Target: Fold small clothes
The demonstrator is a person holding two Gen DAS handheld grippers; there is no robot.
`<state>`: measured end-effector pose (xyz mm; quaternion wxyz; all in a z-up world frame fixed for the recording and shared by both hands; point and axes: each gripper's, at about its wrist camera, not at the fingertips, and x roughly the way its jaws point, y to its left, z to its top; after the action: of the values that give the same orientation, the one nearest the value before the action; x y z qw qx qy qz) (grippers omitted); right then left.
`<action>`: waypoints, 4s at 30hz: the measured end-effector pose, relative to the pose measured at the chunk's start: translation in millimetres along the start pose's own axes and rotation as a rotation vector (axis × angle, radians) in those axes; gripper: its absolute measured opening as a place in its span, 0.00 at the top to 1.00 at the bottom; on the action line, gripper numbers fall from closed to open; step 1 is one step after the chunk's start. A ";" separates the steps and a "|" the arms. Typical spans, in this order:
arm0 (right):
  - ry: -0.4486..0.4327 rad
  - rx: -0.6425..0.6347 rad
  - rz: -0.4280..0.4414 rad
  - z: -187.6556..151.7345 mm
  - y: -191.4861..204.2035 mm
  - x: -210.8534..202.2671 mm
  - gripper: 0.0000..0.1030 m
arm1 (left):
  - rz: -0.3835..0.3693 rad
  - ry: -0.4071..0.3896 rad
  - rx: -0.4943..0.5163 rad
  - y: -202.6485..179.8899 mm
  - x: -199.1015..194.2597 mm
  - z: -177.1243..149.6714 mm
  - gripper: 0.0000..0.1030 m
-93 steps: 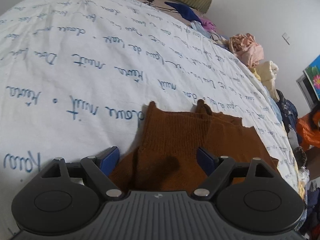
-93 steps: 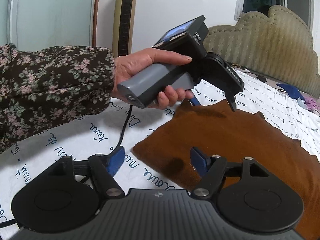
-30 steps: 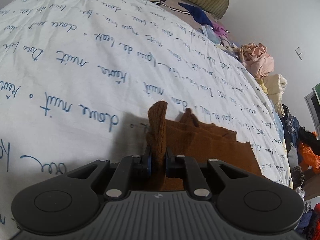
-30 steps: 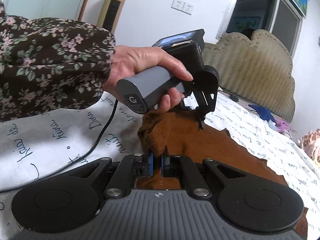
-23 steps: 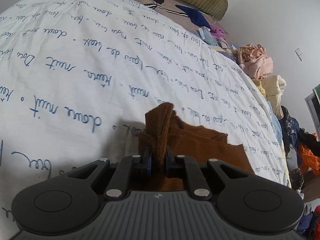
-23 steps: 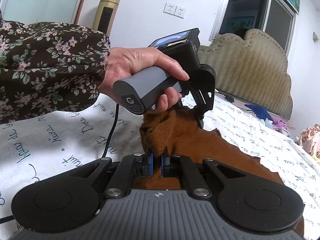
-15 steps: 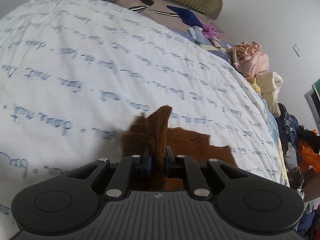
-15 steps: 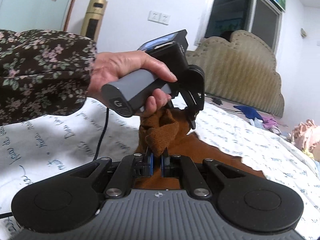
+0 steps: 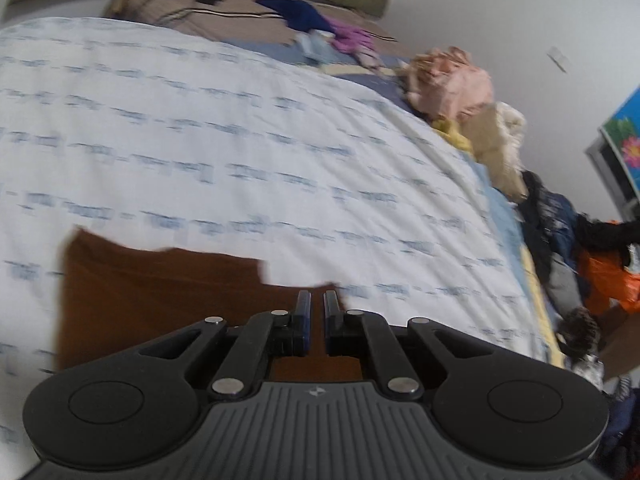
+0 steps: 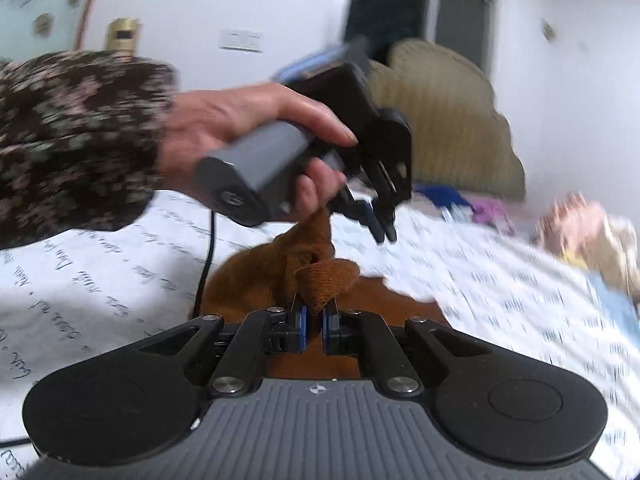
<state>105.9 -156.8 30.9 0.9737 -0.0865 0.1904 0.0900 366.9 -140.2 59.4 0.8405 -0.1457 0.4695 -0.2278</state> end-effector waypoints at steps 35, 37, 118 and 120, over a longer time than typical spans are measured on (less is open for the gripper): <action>0.165 0.572 0.094 -26.1 -189.9 -7.3 0.51 | 0.094 0.011 0.300 -1.3 -26.6 -180.7 0.94; 0.172 0.599 0.203 -9.9 -207.9 24.3 0.51 | 0.104 0.025 0.295 -3.2 -25.9 -178.0 0.94; 0.325 0.353 0.182 -16.6 -157.0 69.8 0.80 | 0.091 0.111 0.167 7.4 -14.1 -155.8 0.92; 0.336 0.312 0.112 -37.3 -149.4 75.7 0.76 | 0.108 0.099 0.191 3.1 -14.3 -159.4 0.92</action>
<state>192.8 -298.4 -12.4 0.9235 0.0620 0.3657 0.0978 224.8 -135.0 -14.0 0.8375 -0.0282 0.4936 -0.2329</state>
